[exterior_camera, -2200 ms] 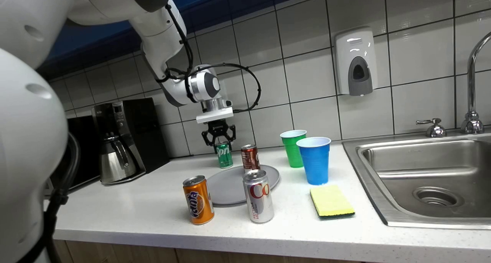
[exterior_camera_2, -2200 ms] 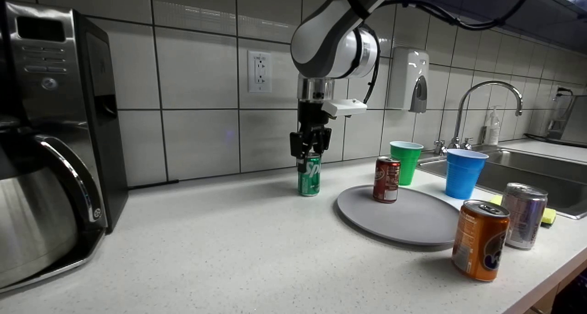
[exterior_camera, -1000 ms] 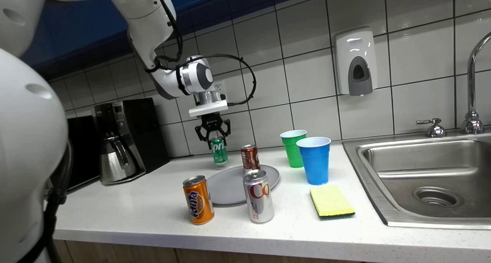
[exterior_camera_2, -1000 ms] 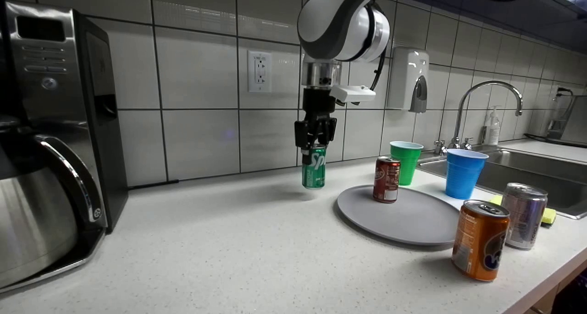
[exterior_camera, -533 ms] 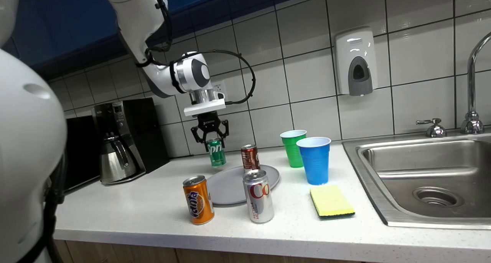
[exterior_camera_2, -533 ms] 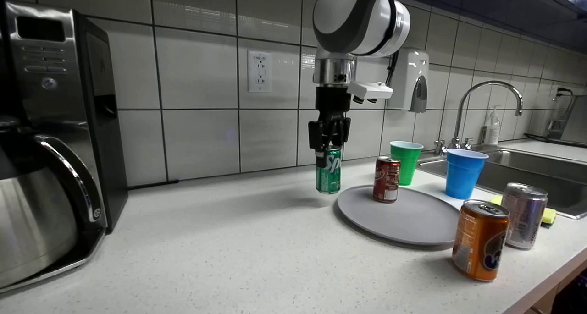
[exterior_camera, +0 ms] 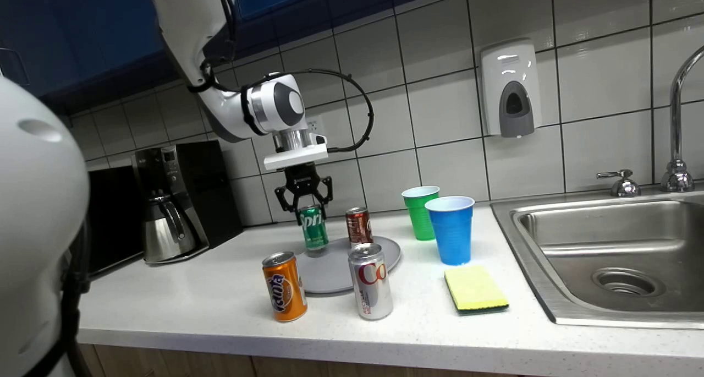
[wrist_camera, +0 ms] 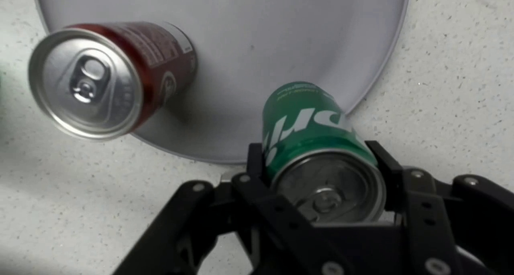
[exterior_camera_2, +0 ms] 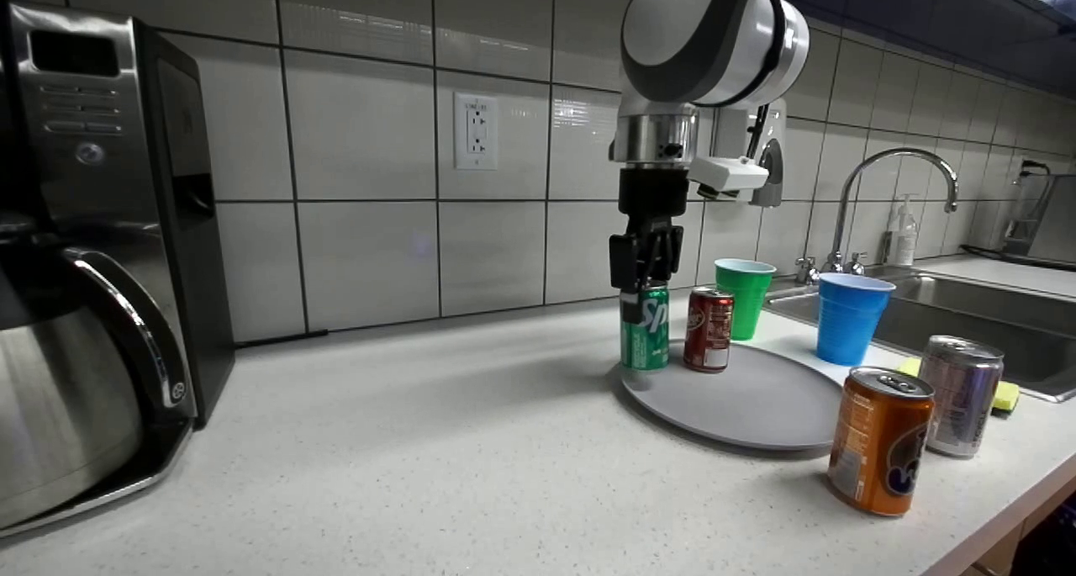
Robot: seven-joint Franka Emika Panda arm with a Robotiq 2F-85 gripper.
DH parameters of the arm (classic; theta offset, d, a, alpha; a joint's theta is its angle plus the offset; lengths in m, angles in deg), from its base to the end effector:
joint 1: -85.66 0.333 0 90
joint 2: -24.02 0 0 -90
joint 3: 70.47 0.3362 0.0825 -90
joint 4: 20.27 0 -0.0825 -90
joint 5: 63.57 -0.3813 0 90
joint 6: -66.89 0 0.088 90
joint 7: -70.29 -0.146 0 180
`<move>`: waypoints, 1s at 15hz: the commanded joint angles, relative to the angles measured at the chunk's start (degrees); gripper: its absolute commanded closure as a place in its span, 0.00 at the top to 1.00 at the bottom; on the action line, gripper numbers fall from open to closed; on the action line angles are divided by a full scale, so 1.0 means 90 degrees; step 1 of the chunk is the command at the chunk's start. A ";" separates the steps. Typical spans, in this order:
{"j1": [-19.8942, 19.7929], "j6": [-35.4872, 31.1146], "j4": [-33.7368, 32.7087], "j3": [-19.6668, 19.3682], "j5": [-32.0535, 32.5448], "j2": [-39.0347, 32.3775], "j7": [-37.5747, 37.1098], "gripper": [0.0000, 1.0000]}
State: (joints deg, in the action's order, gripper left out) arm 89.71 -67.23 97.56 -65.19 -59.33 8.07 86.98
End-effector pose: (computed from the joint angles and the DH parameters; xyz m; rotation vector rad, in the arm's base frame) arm 0.5859 0.0921 0.2845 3.0156 0.7730 0.0091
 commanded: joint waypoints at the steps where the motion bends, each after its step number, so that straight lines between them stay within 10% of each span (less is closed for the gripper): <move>1: -0.0185 -0.0154 0.0494 0.0038 -0.0113 0.0465 0.0303 0.38; 15: -0.0306 -0.0145 0.0879 -0.0014 -0.0160 0.0640 0.0414 0.38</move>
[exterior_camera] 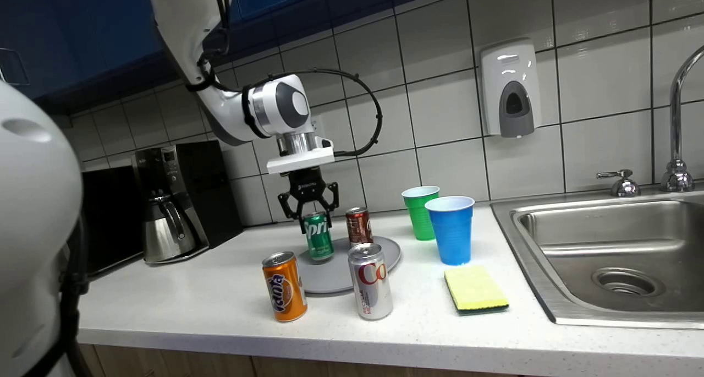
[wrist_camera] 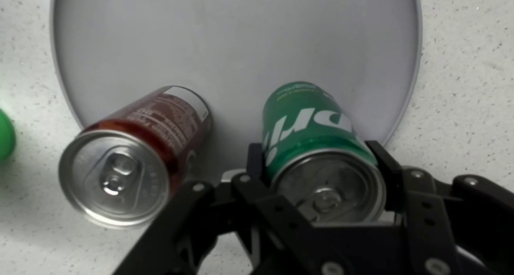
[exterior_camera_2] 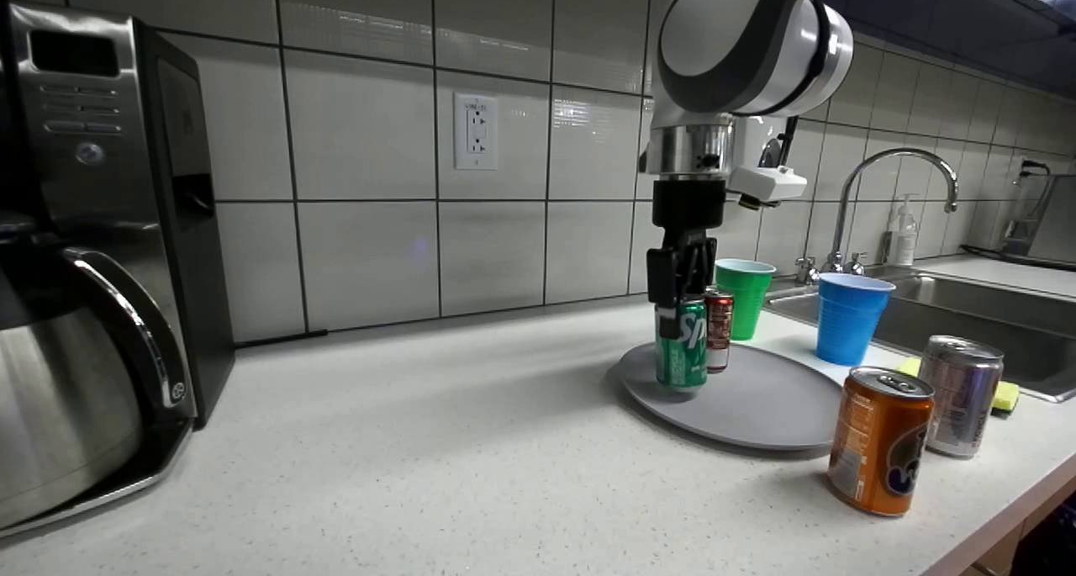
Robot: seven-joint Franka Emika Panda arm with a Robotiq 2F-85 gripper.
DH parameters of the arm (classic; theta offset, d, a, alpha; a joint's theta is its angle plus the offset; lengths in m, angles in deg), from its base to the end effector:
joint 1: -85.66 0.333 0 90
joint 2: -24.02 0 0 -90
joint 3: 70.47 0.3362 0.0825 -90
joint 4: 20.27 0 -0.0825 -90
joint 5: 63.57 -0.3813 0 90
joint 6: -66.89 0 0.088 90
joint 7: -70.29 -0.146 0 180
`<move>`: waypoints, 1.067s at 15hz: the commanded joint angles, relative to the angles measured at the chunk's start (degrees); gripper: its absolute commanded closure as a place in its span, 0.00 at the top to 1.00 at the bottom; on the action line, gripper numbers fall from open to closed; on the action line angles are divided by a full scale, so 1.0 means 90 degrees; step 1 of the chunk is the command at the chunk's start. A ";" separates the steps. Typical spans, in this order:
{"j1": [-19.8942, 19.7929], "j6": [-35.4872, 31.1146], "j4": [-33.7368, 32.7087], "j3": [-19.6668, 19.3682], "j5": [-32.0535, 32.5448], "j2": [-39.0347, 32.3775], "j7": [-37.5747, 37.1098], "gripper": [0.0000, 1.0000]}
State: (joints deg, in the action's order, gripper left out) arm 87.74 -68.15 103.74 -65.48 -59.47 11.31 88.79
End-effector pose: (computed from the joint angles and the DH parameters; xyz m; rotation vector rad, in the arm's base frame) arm 0.5558 0.0659 0.2737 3.0183 0.7639 -0.0482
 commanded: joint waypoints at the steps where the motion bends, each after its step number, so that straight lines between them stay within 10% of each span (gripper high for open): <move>1: -0.0085 -0.0040 0.0203 0.0012 -0.0138 0.0289 0.0201 0.88; 16: -0.0042 0.0624 0.0903 -0.0149 -0.0737 0.1338 -0.0053 1.00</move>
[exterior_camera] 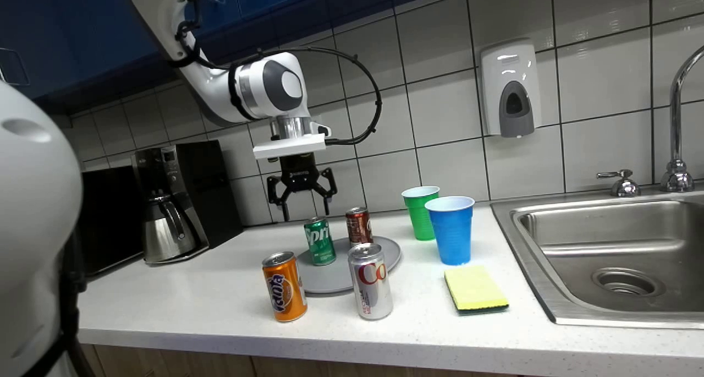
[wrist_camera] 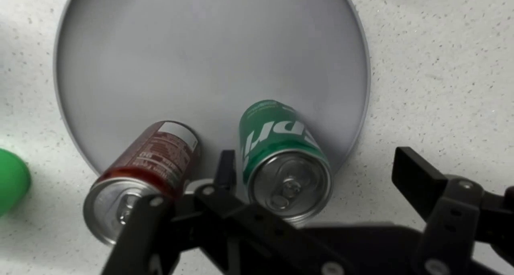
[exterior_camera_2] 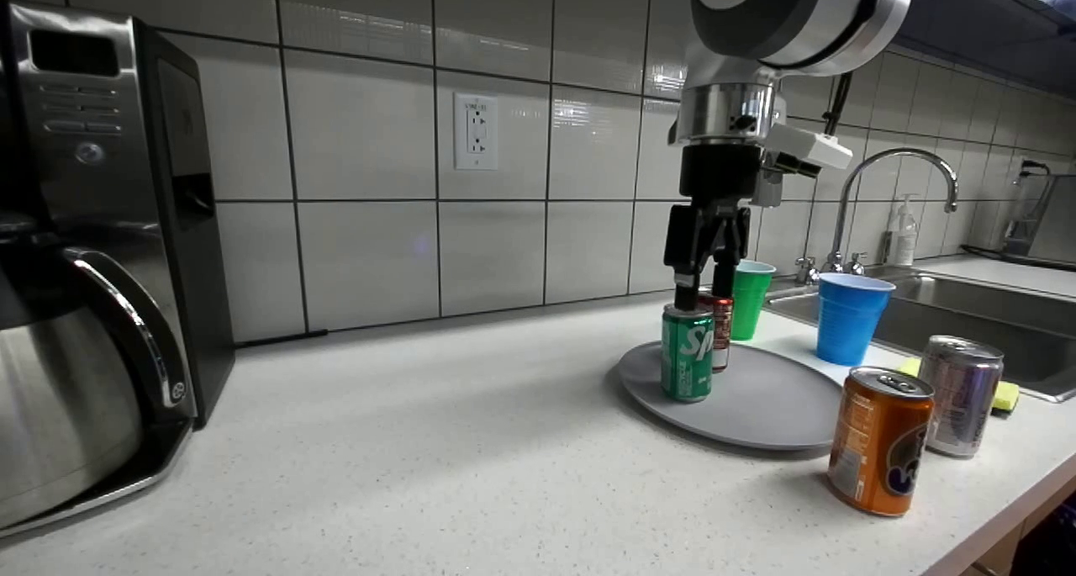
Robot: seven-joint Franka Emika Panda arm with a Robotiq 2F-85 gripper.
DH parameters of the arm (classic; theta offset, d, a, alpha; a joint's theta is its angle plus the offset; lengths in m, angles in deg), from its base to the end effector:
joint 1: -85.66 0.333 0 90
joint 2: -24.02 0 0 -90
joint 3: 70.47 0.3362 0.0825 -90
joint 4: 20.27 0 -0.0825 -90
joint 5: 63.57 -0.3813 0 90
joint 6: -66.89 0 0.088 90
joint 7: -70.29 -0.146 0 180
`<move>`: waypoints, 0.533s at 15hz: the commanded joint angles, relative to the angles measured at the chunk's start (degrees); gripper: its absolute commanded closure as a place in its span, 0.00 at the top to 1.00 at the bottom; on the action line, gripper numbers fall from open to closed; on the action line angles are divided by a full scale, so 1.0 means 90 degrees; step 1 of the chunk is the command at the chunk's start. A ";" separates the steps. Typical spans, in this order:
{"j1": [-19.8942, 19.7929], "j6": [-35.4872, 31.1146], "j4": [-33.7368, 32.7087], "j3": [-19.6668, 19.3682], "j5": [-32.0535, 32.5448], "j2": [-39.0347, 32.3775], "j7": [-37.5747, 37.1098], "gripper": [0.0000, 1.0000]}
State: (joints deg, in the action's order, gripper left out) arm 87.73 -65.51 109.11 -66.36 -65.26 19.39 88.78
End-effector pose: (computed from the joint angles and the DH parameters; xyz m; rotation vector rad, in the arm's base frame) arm 0.5216 0.0579 0.3076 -3.0460 -0.6337 0.0387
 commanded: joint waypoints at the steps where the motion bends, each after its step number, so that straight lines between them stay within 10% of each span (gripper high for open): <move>1: -0.0034 0.0414 0.0348 -0.0079 -0.0074 0.0495 -0.0104 1.00; 8: 0.0036 0.0841 0.0553 -0.0135 0.0220 0.0727 -0.0658 1.00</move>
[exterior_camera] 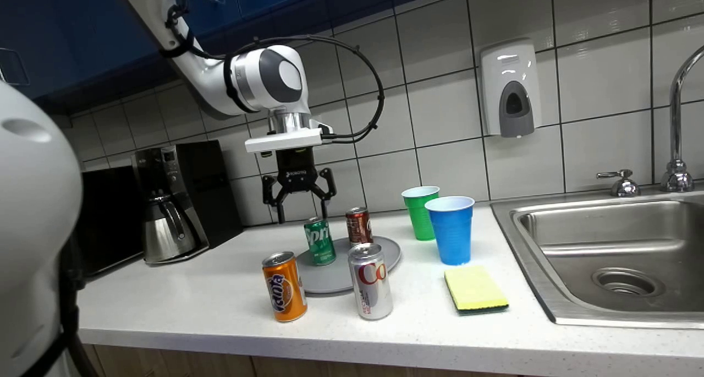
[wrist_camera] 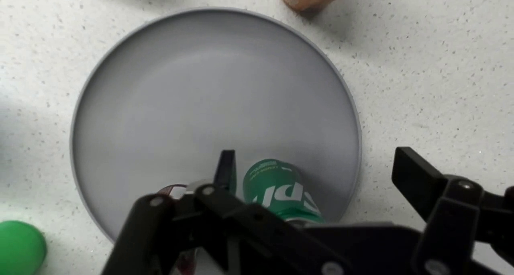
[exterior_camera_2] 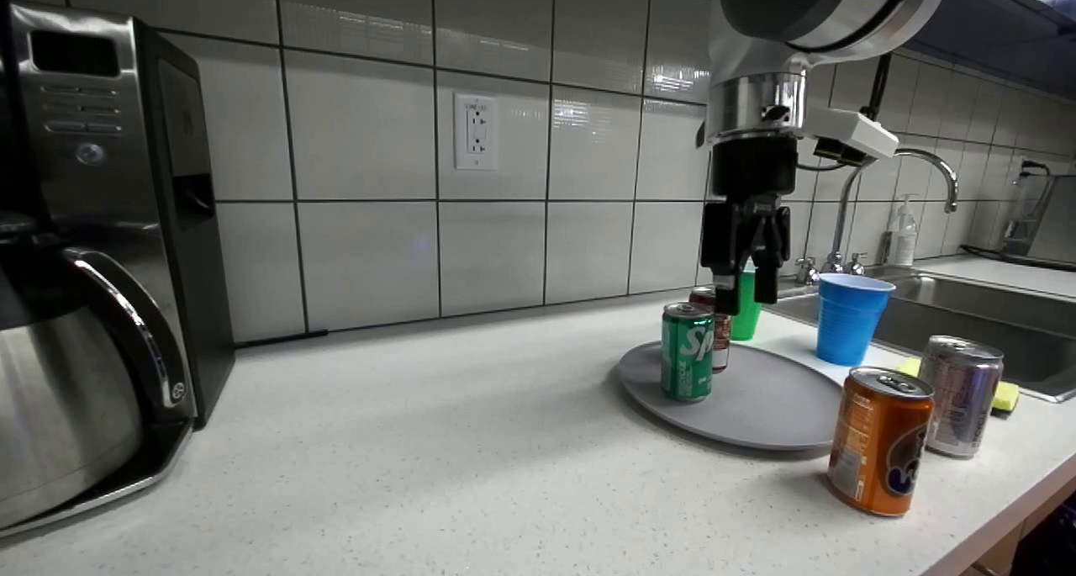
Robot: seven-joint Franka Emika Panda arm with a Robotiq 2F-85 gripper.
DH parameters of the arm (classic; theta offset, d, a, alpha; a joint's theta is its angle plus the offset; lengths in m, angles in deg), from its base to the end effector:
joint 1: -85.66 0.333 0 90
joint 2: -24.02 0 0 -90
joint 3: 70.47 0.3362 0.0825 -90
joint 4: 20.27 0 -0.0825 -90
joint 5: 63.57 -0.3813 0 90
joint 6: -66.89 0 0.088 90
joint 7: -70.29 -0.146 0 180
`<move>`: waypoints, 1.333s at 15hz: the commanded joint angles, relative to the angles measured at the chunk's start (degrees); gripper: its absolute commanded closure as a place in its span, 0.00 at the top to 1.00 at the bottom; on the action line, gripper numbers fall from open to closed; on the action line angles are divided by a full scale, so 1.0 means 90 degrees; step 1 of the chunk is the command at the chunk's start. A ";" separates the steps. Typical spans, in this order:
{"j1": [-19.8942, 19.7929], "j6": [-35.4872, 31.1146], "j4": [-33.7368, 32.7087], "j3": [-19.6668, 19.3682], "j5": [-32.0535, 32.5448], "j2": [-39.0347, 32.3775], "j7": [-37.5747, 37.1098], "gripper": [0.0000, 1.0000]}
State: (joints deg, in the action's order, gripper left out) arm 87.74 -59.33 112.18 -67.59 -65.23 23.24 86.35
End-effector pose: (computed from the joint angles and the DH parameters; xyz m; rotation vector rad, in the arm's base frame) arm 0.4889 0.0444 0.3114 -3.0544 -0.5375 0.1856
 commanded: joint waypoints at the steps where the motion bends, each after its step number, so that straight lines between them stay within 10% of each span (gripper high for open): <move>1: 0.0046 0.0137 0.0248 0.0011 0.0269 0.0299 -0.0493 1.00; 20: 0.0331 -0.0936 0.1325 0.0179 0.1035 0.0319 -0.2427 1.00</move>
State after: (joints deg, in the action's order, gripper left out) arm 90.59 -64.29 120.18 -66.39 -58.34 23.83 68.04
